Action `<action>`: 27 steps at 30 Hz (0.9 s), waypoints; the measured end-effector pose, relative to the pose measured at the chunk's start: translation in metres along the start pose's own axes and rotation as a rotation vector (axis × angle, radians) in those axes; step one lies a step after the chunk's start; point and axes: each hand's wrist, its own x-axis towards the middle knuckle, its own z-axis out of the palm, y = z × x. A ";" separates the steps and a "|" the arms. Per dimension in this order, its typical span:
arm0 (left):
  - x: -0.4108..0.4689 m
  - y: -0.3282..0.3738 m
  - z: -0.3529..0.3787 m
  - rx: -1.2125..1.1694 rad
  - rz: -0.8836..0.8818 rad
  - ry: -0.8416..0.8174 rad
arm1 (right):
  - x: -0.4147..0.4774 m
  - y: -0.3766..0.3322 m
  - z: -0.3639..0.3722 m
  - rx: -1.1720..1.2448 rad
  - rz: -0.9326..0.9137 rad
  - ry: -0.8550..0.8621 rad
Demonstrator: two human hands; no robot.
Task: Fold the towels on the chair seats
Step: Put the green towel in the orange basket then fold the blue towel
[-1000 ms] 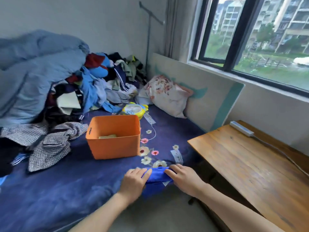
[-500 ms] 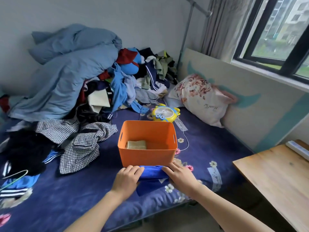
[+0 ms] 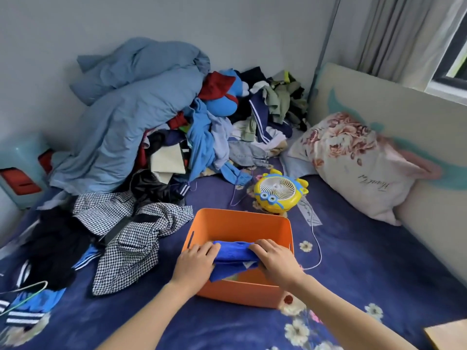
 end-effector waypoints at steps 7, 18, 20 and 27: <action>0.030 -0.006 0.044 -0.014 -0.023 -0.197 | 0.010 0.028 0.044 0.113 0.119 -0.198; 0.109 -0.069 0.066 0.068 0.090 -0.181 | 0.069 0.039 0.082 0.164 0.339 -0.149; 0.111 -0.082 0.080 0.067 0.107 -0.160 | 0.076 0.040 0.099 0.149 0.319 -0.156; 0.063 -0.083 0.181 0.124 0.041 -0.822 | 0.060 0.024 0.216 0.151 0.418 -0.802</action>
